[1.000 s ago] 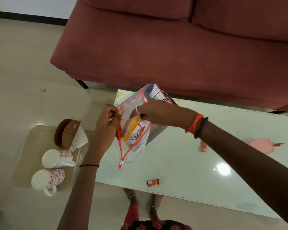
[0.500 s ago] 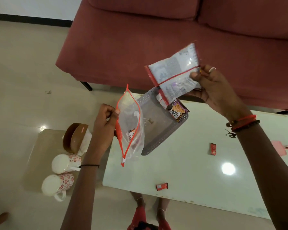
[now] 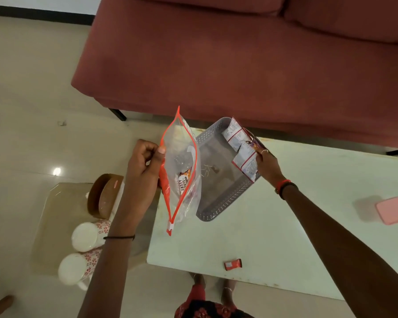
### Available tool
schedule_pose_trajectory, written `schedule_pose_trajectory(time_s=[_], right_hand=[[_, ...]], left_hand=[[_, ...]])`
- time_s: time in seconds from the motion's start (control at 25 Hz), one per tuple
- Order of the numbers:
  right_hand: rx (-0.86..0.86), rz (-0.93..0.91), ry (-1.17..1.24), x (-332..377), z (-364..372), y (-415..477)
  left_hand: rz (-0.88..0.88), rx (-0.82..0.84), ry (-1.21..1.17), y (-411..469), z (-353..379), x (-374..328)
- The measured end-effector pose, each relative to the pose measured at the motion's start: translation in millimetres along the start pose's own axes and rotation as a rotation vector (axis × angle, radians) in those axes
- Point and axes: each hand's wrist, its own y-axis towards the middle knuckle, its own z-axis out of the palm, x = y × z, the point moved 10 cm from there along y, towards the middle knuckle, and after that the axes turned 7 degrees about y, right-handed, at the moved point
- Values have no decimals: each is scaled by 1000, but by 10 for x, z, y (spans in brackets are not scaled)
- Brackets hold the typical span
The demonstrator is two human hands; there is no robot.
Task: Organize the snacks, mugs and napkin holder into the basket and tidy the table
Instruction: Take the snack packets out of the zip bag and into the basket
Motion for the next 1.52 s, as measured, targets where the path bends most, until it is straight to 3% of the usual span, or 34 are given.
schedule_pose_trajectory(time_s=[0.2,0.32,0.48,0.72,0.84,0.96,1.08,1.16,1.24,1.32,1.4,1.52], right_hand=[[29,84,-96,-279,229,161],[-113,38,-127,-249,131,138],[-253,-22,-459,-177,-31,139],[-196,-19,-430,-131,-70,221],[-205,-33,-341,45,-210,138],[-206,-145,-31,666,-464,-91],[-129,-406,257,1624,-786,-685],[69,-703,355,2277,-877,-1327],[306,-972,86,2625,-711,-1921],[507,-1062,-471,2528,-285,-2181],[681,-1040,-931,2085,32,-2267],[678,-915,-1146,1643,191,-2186]], left_hand=[[18,28,-24,162,32,6],[23,42,-34,209,59,-14],[23,48,-25,236,66,-49],[26,45,-10,191,71,-87],[32,47,4,128,100,-95],[43,88,-4,33,176,-125],[79,134,71,-84,289,-157],[113,140,176,-181,363,-179],[159,138,257,-323,435,-243],[193,137,287,-433,494,-294],[224,118,312,-568,543,-381],[270,107,358,-759,666,-514]])
